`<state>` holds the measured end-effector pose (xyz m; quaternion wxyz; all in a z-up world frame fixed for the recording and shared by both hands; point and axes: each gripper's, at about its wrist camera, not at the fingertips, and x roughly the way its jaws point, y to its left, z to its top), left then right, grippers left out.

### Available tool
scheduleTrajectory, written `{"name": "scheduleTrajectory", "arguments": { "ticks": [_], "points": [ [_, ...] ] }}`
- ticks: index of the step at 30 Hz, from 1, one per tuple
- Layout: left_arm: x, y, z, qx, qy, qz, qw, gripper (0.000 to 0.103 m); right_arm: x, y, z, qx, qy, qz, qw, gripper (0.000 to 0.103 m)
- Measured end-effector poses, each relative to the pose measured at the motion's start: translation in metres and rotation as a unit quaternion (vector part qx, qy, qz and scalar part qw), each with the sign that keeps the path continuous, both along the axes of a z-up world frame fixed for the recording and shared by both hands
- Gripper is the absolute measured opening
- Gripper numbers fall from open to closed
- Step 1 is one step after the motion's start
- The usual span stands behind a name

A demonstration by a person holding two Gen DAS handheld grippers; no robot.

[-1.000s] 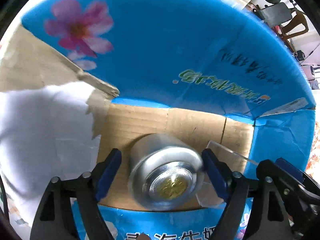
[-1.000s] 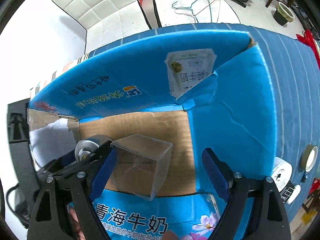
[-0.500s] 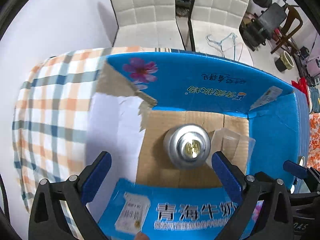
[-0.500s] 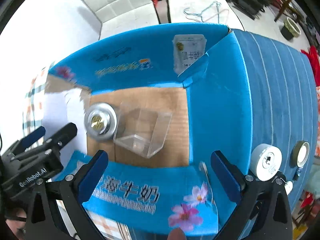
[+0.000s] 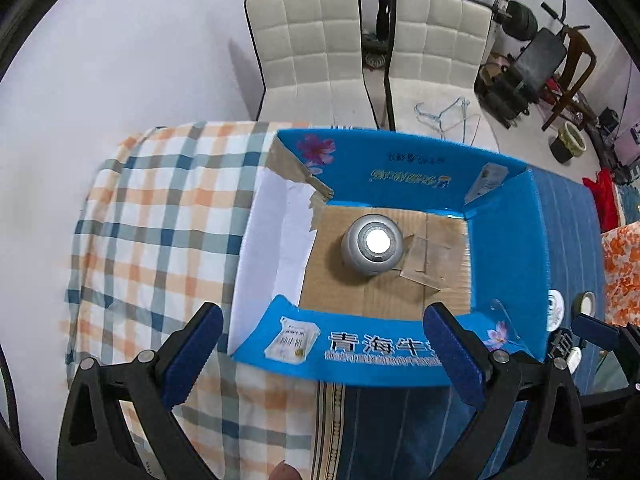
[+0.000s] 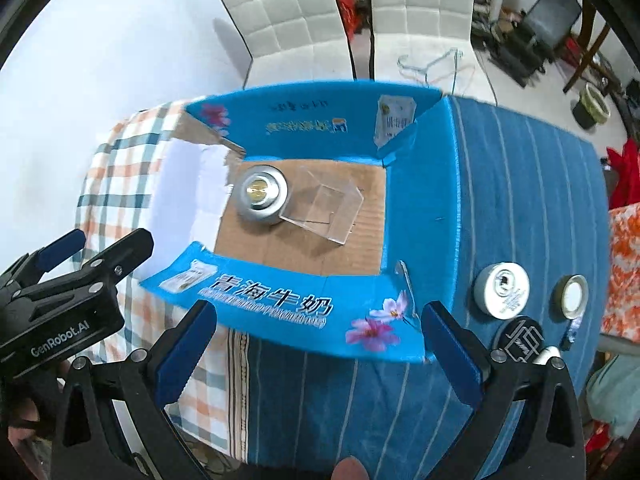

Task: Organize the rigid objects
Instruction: 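Grasp the white cream jar with the left tool while the right tool grasps the small round tin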

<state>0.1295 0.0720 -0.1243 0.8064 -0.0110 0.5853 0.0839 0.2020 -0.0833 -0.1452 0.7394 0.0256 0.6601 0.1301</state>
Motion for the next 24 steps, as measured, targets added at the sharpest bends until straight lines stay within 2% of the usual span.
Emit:
{"name": "scheduleTrajectory", "arguments": {
  "ticks": [8, 12, 17, 24],
  "points": [
    [-0.035, -0.014, 0.052, 0.011, -0.046, -0.002, 0.9989, 0.103, -0.032, -0.012, 0.062, 0.030, -0.039, 0.016, 0.999, 0.103],
    [-0.047, -0.025, 0.065, 0.006, -0.057, -0.007, 0.9983, 0.103, -0.044, -0.029, 0.076, 0.058, -0.043, 0.002, 0.997, 0.103],
    [-0.053, -0.061, 0.062, 0.000, -0.052, -0.029, 0.9982, 0.103, -0.054, -0.078, 0.073, 0.075, -0.041, -0.051, 0.995, 0.103],
    [-0.031, -0.154, 0.031, -0.024, -0.035, -0.096, 0.9945, 0.103, -0.059, -0.199, 0.038, 0.050, -0.010, -0.175, 0.983, 0.103]
  ]
}}
